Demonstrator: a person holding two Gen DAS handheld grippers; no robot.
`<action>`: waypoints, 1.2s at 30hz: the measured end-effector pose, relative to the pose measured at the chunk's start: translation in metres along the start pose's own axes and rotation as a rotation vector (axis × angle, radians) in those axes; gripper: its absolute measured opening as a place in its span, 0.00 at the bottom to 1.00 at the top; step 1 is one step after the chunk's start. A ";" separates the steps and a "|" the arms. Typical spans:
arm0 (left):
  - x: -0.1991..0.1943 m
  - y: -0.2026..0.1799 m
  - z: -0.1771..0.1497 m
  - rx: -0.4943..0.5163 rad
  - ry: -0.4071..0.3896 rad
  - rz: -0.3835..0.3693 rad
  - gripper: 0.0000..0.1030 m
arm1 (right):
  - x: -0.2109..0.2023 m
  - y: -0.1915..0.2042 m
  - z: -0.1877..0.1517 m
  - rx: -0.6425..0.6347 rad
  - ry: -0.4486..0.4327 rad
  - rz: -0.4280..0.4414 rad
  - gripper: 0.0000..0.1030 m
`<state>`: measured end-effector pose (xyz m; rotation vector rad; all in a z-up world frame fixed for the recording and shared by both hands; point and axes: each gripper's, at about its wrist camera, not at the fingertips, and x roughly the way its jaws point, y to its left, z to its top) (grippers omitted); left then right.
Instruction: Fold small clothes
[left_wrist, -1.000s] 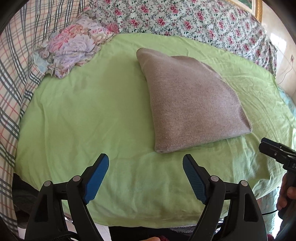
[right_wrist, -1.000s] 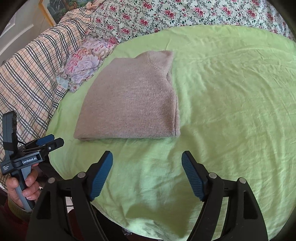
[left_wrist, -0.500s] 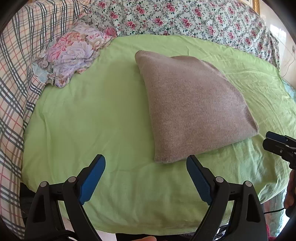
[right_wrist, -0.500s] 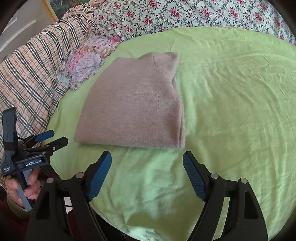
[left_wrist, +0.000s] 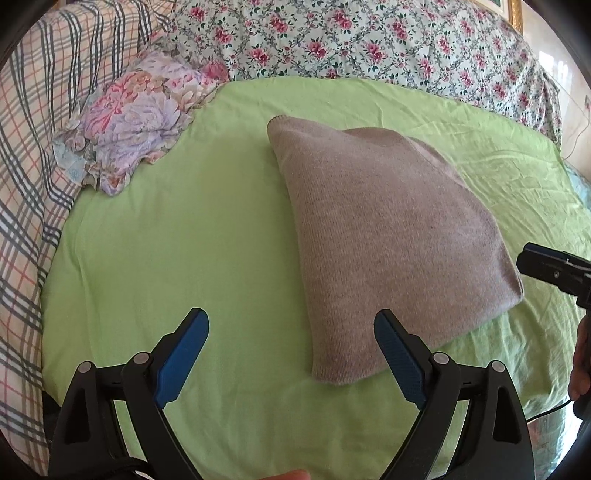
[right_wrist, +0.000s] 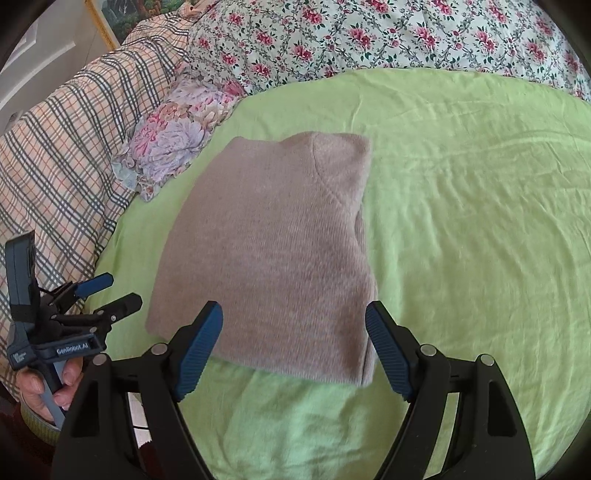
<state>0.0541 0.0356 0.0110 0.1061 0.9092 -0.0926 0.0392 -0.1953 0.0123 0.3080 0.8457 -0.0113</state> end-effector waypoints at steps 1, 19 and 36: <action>0.001 0.000 0.003 -0.003 -0.001 0.001 0.89 | 0.001 0.000 0.003 0.007 -0.004 0.004 0.78; 0.015 -0.012 0.014 0.049 0.026 0.094 0.91 | 0.010 0.020 0.004 -0.068 0.055 -0.003 0.82; 0.022 -0.012 0.024 0.053 0.013 0.111 0.91 | 0.030 0.032 0.008 -0.096 0.081 -0.014 0.85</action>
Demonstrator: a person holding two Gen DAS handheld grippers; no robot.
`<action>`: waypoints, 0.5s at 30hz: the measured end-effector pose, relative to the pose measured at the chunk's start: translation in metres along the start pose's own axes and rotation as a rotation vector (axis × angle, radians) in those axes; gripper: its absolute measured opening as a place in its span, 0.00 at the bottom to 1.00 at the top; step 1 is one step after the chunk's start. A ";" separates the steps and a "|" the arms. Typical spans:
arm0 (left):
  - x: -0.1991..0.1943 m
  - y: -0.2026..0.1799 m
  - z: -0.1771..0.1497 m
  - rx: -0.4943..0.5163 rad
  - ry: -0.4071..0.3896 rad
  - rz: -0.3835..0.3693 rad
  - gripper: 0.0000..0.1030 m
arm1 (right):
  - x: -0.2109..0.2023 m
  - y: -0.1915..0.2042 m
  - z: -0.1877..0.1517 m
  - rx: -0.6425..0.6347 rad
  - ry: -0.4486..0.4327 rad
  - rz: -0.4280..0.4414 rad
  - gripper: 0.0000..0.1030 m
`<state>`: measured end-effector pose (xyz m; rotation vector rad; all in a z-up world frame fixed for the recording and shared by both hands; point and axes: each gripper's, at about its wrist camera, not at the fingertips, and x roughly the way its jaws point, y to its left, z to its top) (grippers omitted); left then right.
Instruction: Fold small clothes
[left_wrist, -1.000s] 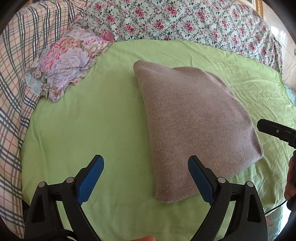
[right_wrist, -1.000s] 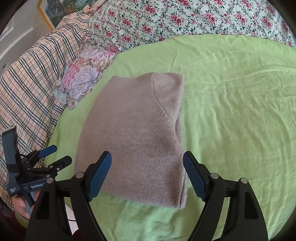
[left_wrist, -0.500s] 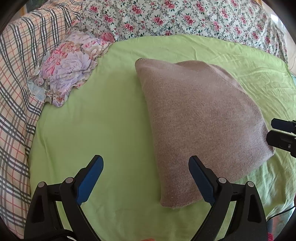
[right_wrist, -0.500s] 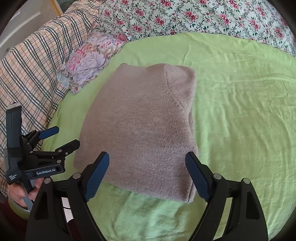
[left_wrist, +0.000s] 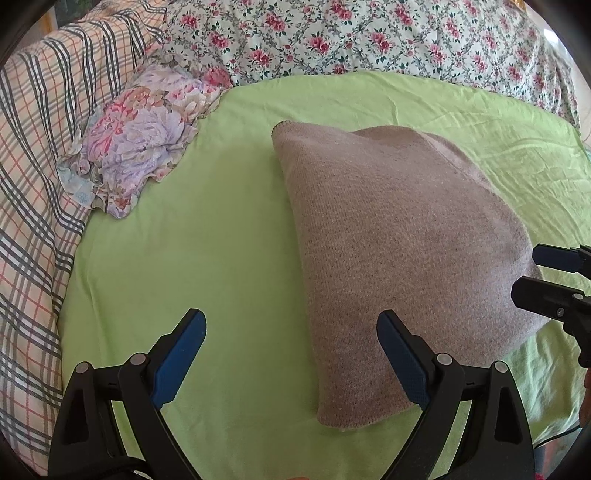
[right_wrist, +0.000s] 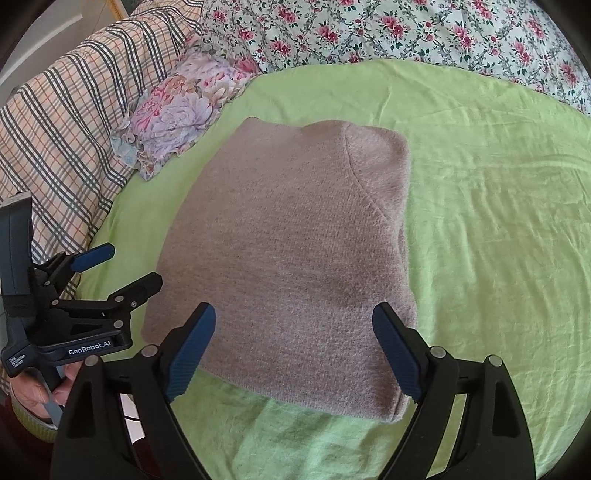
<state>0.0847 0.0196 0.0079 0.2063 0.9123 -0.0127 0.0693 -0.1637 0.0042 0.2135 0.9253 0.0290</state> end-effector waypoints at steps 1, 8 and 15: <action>0.000 0.001 0.000 -0.002 -0.001 -0.003 0.91 | 0.000 0.001 0.000 0.000 0.000 0.000 0.85; -0.002 0.002 -0.001 -0.014 -0.002 -0.013 0.91 | 0.000 0.003 -0.001 -0.005 -0.003 0.000 0.86; -0.006 0.000 -0.001 -0.018 -0.013 -0.014 0.92 | 0.000 0.003 0.000 -0.008 -0.001 -0.004 0.87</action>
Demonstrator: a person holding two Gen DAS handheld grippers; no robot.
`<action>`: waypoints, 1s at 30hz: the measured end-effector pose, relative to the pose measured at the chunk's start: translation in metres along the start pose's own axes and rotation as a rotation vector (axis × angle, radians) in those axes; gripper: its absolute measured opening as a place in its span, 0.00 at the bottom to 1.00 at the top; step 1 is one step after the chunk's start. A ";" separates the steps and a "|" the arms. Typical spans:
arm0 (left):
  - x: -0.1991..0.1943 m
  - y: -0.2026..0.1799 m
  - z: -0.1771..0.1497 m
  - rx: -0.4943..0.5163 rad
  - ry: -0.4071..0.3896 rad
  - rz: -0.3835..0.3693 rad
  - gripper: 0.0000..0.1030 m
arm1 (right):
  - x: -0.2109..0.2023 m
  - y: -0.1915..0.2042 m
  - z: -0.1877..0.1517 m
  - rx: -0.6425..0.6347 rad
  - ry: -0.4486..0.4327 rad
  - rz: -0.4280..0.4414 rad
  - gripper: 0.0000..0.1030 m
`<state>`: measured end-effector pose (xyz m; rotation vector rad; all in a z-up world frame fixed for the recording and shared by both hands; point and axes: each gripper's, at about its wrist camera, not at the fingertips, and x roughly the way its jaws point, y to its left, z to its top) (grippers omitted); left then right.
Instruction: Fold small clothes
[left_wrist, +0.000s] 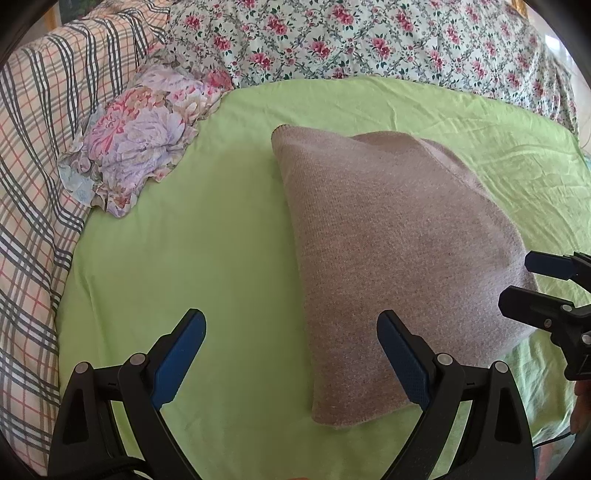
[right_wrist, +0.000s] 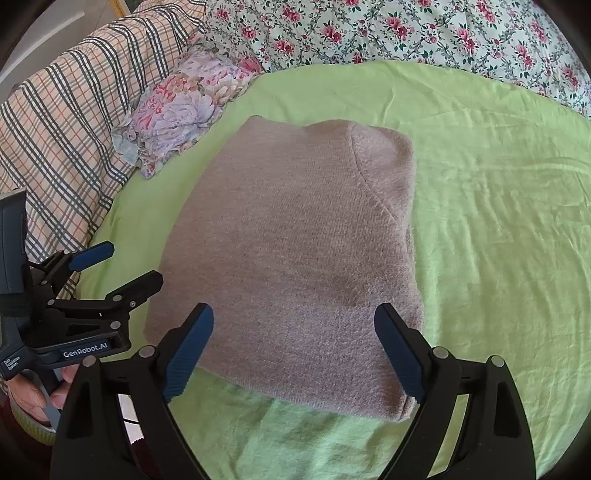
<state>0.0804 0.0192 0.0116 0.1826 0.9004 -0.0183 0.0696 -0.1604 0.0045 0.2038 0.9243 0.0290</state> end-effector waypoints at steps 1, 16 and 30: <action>-0.001 -0.001 0.000 -0.002 -0.002 -0.001 0.92 | 0.000 -0.001 0.000 -0.001 0.002 0.001 0.87; -0.005 0.000 -0.005 -0.026 0.002 -0.035 0.92 | -0.001 0.004 -0.001 -0.021 0.008 -0.006 0.88; -0.008 -0.001 -0.008 -0.041 0.001 -0.047 0.93 | -0.003 0.005 0.000 -0.018 -0.003 -0.006 0.89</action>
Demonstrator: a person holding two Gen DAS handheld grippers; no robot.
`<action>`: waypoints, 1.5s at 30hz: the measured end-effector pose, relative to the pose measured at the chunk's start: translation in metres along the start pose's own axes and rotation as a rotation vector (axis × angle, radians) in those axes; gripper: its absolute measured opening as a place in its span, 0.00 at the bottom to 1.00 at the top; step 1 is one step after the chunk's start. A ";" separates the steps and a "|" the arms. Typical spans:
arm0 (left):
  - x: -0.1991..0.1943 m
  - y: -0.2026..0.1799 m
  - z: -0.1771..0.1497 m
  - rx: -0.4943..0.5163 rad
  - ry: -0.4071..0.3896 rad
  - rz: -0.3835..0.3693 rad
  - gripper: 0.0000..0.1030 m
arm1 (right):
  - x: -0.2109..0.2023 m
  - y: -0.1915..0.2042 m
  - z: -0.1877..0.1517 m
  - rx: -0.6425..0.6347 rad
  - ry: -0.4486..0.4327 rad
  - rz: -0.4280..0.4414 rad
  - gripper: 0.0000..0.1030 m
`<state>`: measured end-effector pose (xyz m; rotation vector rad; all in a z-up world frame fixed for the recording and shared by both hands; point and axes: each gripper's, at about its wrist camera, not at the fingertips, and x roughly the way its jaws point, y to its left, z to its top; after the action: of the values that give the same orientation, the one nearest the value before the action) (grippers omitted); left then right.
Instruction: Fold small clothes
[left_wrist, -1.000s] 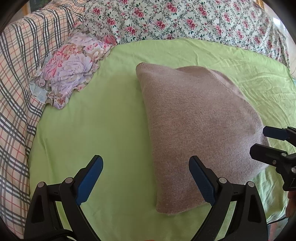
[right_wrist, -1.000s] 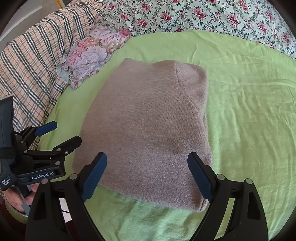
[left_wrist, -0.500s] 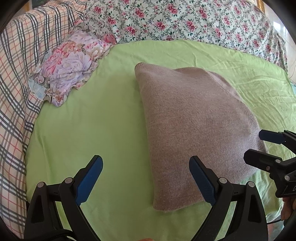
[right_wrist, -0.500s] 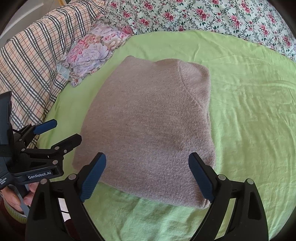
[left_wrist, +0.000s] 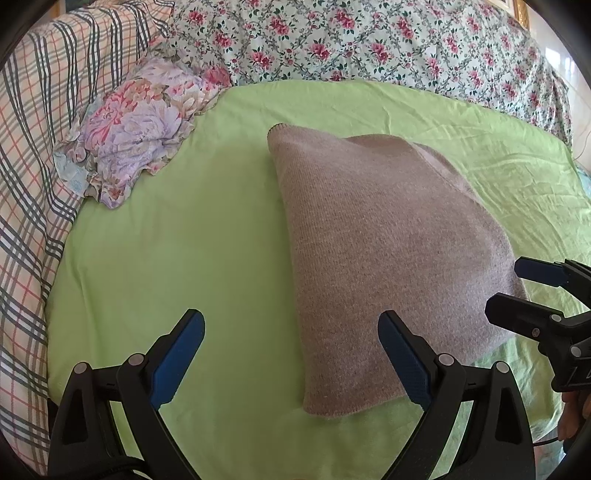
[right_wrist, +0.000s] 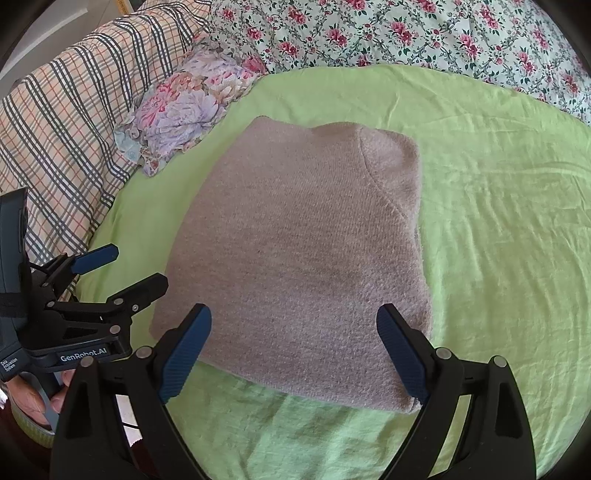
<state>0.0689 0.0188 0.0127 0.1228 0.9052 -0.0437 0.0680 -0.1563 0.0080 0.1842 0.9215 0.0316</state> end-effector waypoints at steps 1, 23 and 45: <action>0.000 0.000 0.000 -0.001 -0.001 -0.001 0.93 | 0.000 0.000 0.000 0.000 -0.001 -0.001 0.89; -0.005 0.001 0.002 -0.003 -0.012 -0.004 0.93 | -0.001 0.007 -0.002 0.005 -0.005 0.000 0.89; -0.005 -0.002 0.005 -0.002 -0.017 -0.008 0.93 | -0.003 0.008 0.003 0.016 -0.021 0.008 0.89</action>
<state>0.0692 0.0157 0.0191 0.1172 0.8886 -0.0514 0.0693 -0.1496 0.0137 0.2023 0.9000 0.0297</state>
